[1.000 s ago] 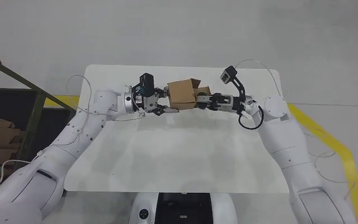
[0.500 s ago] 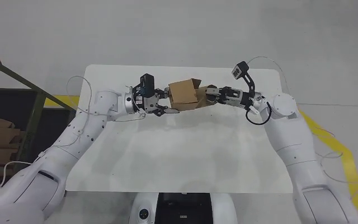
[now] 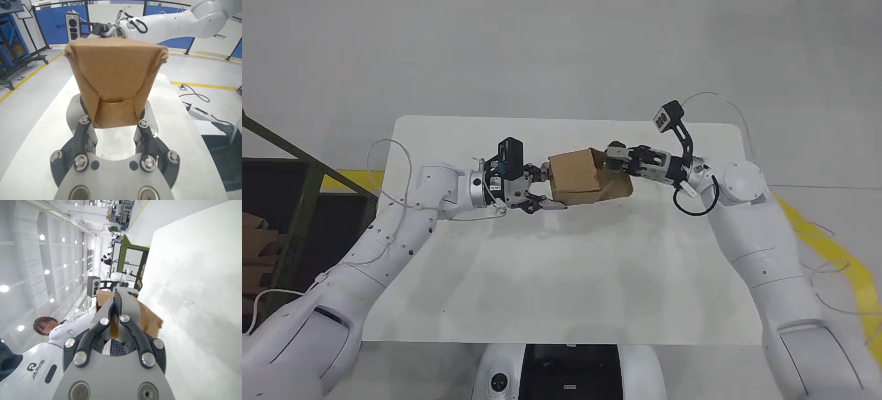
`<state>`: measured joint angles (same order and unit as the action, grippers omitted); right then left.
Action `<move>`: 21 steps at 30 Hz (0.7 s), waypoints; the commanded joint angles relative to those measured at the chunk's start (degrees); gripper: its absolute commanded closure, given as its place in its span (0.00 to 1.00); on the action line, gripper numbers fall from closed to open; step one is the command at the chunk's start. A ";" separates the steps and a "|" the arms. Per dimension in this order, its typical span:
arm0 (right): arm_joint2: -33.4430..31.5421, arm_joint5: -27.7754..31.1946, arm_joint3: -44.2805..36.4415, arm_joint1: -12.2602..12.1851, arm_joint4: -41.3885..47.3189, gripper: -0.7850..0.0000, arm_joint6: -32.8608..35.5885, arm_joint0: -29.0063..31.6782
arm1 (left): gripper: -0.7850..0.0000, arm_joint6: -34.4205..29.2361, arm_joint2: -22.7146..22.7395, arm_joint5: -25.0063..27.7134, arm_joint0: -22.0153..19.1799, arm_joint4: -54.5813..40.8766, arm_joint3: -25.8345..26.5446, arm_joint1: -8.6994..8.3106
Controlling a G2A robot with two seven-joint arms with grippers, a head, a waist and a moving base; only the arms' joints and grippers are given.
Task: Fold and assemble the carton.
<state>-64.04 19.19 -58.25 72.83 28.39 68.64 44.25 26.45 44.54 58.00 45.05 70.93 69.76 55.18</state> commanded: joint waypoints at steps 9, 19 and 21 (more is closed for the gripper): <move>-2.72 0.01 2.35 -0.81 -0.44 1.00 -2.90 0.15 | 0.48 0.19 0.03 0.00 -0.16 -0.05 0.03 0.05; -9.85 -3.04 6.07 -4.02 -6.68 1.00 -4.34 4.52 | 0.49 0.83 1.13 0.00 0.01 0.40 -0.05 -0.02; -9.21 -4.76 6.90 -4.10 -7.04 1.00 -2.79 5.27 | 0.50 1.05 1.39 0.00 0.12 0.40 0.04 -0.03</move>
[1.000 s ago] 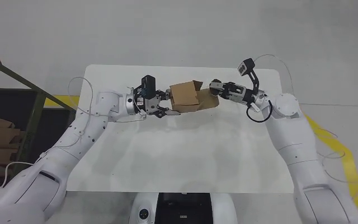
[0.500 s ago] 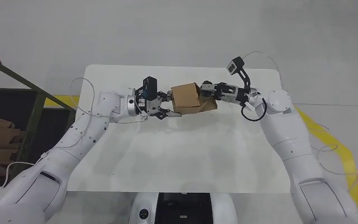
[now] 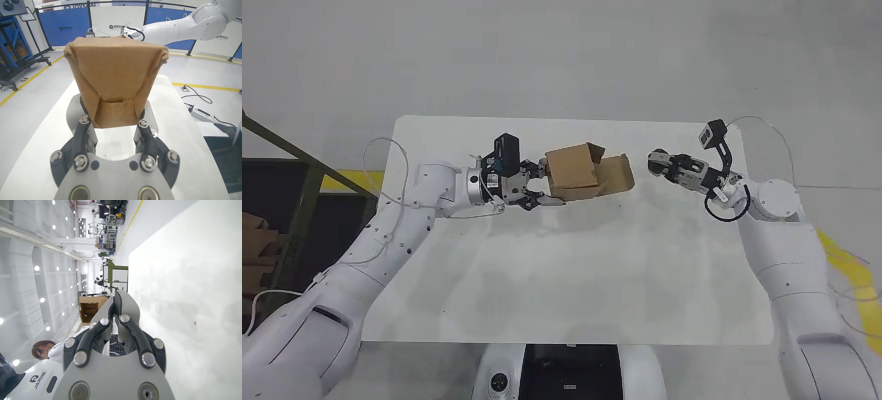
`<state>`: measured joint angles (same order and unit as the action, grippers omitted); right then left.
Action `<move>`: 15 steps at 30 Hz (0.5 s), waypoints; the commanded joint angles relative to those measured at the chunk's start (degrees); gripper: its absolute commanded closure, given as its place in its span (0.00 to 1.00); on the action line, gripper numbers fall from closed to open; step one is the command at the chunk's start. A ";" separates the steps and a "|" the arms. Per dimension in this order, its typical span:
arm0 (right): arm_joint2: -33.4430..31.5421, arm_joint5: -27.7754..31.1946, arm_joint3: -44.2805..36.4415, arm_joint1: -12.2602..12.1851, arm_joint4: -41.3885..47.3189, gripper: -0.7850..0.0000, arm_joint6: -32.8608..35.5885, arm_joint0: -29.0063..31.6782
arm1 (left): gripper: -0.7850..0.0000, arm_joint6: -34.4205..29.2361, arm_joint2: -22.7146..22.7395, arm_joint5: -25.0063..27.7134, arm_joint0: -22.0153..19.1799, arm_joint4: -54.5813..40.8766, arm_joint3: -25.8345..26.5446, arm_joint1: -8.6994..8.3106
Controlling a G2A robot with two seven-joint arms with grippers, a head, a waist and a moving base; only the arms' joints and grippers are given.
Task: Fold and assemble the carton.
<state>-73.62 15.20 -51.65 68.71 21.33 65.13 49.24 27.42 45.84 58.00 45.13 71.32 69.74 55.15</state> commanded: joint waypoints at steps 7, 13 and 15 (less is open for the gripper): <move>4.64 -2.22 -3.11 1.43 5.27 1.00 3.60 1.39 | 0.52 0.14 0.23 0.00 0.30 0.09 0.42 0.16; 5.07 -1.51 -6.06 1.47 4.74 1.00 2.79 0.36 | 0.65 -2.07 -1.34 0.00 -0.02 0.30 -0.98 0.36; 4.76 -1.62 -7.03 1.25 3.85 1.00 2.68 0.31 | 0.69 -2.50 -1.75 0.00 -0.21 -0.04 -1.57 0.37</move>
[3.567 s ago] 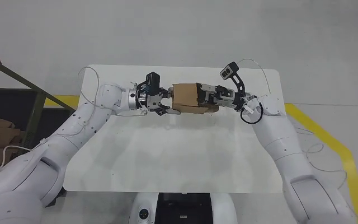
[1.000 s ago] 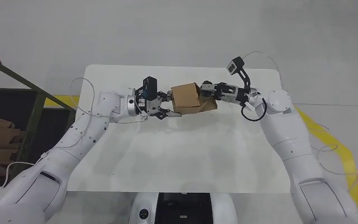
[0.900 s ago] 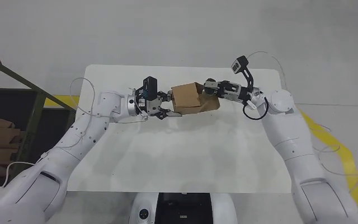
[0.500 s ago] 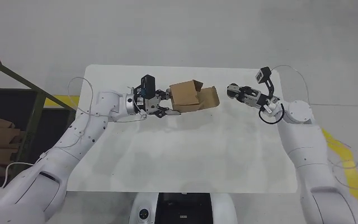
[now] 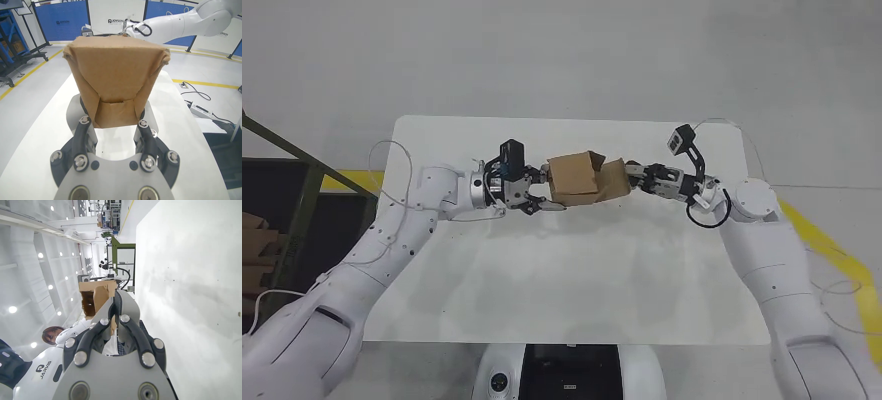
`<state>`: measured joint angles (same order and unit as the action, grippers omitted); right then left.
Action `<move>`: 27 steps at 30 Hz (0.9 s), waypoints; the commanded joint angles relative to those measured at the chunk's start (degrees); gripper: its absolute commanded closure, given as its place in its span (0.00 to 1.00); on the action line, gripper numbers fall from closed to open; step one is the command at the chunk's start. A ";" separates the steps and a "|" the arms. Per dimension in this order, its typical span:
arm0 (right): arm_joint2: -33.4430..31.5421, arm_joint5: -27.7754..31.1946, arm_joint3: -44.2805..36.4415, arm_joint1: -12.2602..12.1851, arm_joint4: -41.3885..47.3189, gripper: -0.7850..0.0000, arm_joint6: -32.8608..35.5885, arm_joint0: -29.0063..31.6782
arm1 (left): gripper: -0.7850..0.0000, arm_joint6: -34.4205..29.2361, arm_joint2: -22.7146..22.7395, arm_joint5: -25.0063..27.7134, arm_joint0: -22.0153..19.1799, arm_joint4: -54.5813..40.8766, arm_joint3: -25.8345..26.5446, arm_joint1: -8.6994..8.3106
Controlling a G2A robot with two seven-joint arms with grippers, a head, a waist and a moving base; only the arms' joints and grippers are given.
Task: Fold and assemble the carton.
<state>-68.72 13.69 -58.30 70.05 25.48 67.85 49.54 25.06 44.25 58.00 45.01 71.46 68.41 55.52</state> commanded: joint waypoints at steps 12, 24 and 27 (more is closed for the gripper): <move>-0.21 -2.06 -3.87 -0.23 2.72 1.00 -0.55 0.88 | 0.60 -0.61 -1.00 0.00 -1.30 -1.17 -0.85 -0.09; -3.98 -2.55 -1.80 -2.33 -3.62 0.57 0.78 0.92 | 0.59 0.55 0.25 0.00 -0.63 -0.25 -0.39 -0.47; -2.68 -2.63 -2.25 -2.19 -3.43 0.57 2.25 0.97 | 0.59 0.61 0.08 0.00 -0.71 -0.16 -0.36 -0.44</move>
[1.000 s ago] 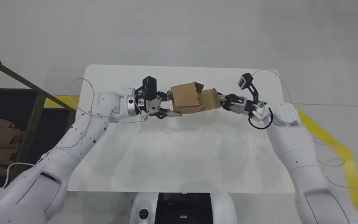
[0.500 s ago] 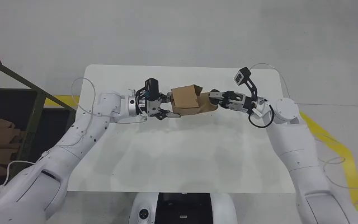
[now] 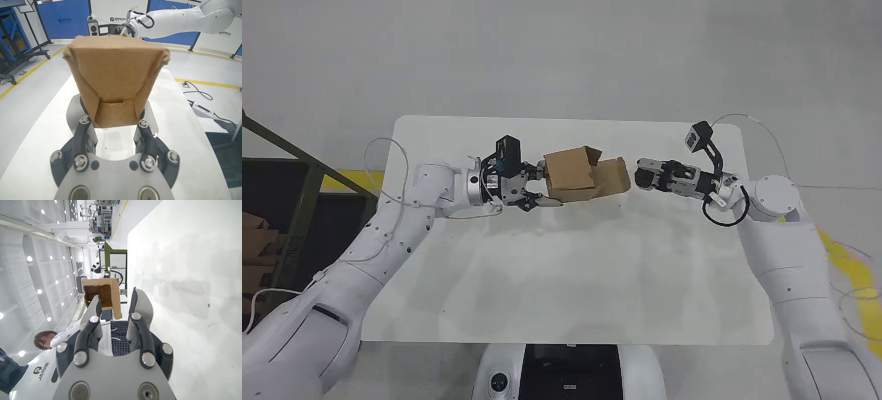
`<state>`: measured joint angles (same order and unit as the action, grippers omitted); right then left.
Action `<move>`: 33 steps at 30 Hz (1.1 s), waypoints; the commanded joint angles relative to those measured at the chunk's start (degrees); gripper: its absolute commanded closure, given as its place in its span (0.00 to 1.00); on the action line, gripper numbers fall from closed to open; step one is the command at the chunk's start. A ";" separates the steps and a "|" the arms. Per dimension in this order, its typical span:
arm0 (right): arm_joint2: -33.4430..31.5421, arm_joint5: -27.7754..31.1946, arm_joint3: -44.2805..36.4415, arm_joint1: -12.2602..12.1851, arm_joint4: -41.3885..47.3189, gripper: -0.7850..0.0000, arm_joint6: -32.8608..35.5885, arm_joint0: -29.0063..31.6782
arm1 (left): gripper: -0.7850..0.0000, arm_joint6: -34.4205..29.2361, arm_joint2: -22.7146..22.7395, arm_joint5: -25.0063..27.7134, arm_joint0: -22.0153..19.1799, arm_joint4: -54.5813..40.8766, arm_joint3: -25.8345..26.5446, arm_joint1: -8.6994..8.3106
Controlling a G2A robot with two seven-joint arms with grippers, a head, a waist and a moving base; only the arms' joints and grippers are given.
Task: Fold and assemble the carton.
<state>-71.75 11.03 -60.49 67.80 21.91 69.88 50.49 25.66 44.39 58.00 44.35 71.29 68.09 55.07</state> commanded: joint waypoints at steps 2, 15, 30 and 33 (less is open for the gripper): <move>1.08 0.25 -0.15 0.19 0.28 0.56 0.26 -0.04 | 0.60 0.04 -0.15 0.00 -0.15 -0.01 -0.13 0.06; 6.12 1.41 -0.51 0.77 -2.33 0.96 3.37 -2.98 | 0.60 -0.25 -2.42 0.00 -1.03 0.01 -0.59 0.04; 6.96 -0.37 -5.39 -0.27 -10.71 1.00 2.30 -4.65 | 0.67 -2.36 -5.85 0.00 -2.68 0.68 -0.96 -0.31; 6.79 -0.82 -6.99 -0.46 -10.89 1.00 1.83 -4.37 | 0.67 -2.85 -6.56 0.00 -3.11 0.30 -1.03 -0.36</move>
<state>-64.89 10.24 -67.00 67.36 10.35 71.66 45.97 22.97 38.05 58.00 41.35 71.66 67.07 54.73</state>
